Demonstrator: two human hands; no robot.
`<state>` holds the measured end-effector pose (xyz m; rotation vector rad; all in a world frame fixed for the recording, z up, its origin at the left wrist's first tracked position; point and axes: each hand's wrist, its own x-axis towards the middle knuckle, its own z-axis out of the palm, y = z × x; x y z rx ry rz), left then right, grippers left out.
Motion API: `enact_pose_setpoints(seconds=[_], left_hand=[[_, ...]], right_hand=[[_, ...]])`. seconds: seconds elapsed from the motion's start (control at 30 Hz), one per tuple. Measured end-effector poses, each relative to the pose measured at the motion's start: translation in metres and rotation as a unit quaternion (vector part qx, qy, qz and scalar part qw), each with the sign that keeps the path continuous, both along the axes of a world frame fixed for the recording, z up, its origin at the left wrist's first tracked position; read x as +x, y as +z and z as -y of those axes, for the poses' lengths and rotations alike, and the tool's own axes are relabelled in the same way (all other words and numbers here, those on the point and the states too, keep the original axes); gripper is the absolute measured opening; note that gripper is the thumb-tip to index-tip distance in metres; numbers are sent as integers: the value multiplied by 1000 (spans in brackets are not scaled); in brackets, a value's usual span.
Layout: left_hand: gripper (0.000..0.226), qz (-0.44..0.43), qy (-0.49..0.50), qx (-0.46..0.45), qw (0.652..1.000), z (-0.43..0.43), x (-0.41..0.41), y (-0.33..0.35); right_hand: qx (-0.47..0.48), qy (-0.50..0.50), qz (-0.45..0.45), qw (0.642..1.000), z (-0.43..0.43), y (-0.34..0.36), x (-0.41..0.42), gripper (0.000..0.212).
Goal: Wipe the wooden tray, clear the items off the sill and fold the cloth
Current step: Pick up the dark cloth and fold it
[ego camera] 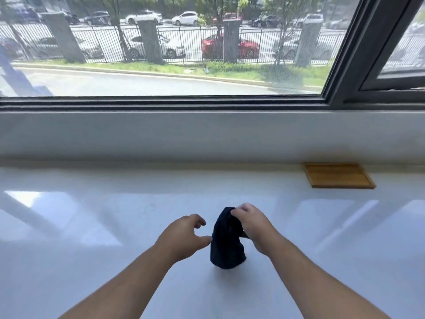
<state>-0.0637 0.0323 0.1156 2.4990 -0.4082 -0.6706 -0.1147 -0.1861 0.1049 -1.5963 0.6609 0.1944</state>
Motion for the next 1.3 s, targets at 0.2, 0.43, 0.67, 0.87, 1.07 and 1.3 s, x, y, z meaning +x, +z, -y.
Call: enact_pose_setpoints(seconds=[0.2,0.43,0.67,0.87,1.07,1.3], left_hand=[[62,9,-27,-155,987,35,38,57],[27,8,17,-271,963,66,80,95],[26,-207,164,-354,897,98,107,107],[54,-393,202,-449,777,123,90,116],[35,-388,106,-450,798,117,86,143],[37,-346,159,-464,800,88,103,149]], right_hand=[[77,-55,105,990,-5,108,31,16],[212,-109,224,945,6,155,50,28],[-53,-134,63,988,49,115,41,36],[48,38,-148,987,57,54,19,75],[289,38,8,956,53,48,24,70],[370,-24,176,912,81,82,49,42]])
